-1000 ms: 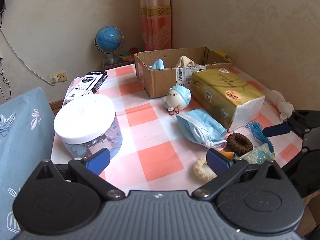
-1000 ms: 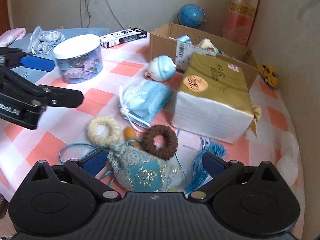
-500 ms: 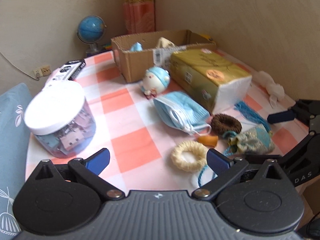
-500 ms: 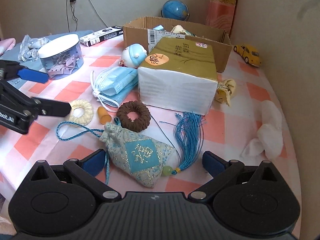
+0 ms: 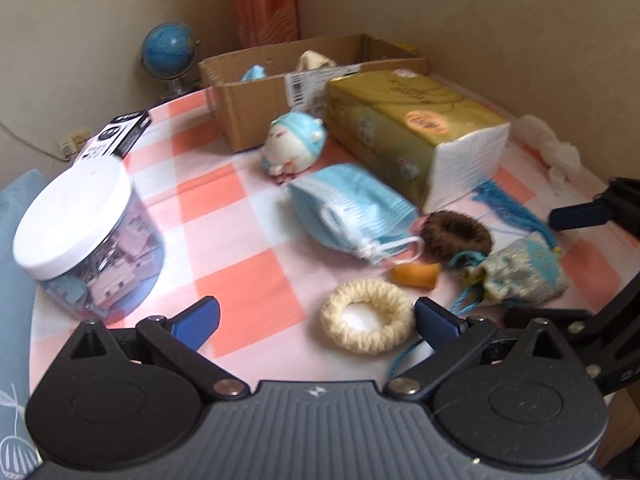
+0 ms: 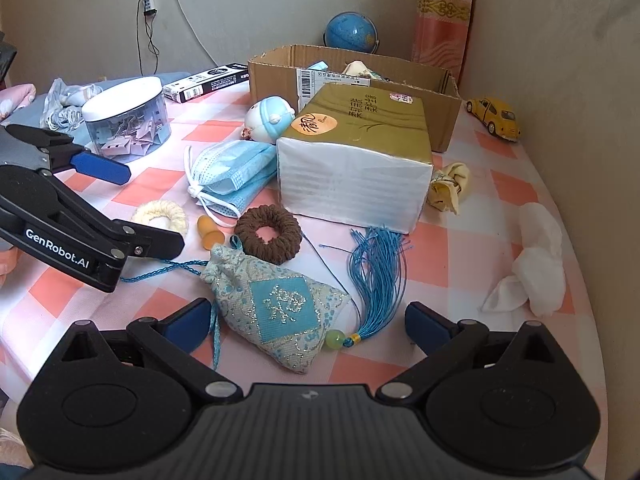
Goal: Organize soft objects
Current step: 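Grasp the light-blue patterned pouch with the right tool while the left grasps the cream knitted ring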
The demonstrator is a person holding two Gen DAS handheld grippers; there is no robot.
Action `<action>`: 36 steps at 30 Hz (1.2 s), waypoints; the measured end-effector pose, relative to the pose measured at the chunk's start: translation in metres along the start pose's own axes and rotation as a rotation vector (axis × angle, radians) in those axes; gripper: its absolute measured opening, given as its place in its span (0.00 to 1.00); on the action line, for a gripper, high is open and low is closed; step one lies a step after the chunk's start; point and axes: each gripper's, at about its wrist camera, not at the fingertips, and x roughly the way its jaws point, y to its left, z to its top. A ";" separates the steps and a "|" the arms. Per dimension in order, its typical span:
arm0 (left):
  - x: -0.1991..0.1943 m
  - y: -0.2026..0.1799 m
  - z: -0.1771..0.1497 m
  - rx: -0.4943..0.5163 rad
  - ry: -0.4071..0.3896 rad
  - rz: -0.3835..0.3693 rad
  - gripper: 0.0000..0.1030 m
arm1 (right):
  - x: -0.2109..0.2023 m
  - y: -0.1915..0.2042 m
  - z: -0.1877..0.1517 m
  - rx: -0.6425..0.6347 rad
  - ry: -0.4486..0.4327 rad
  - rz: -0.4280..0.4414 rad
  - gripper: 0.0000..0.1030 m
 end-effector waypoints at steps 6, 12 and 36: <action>-0.003 0.012 -0.005 -0.032 0.002 0.010 0.98 | -0.001 0.001 -0.002 -0.005 -0.017 0.003 1.00; -0.008 -0.002 -0.002 0.012 -0.028 -0.048 0.65 | -0.003 0.001 -0.005 -0.009 -0.033 0.004 1.00; -0.012 -0.007 -0.005 -0.039 -0.057 -0.060 0.45 | 0.001 0.019 0.009 -0.051 -0.006 0.042 0.79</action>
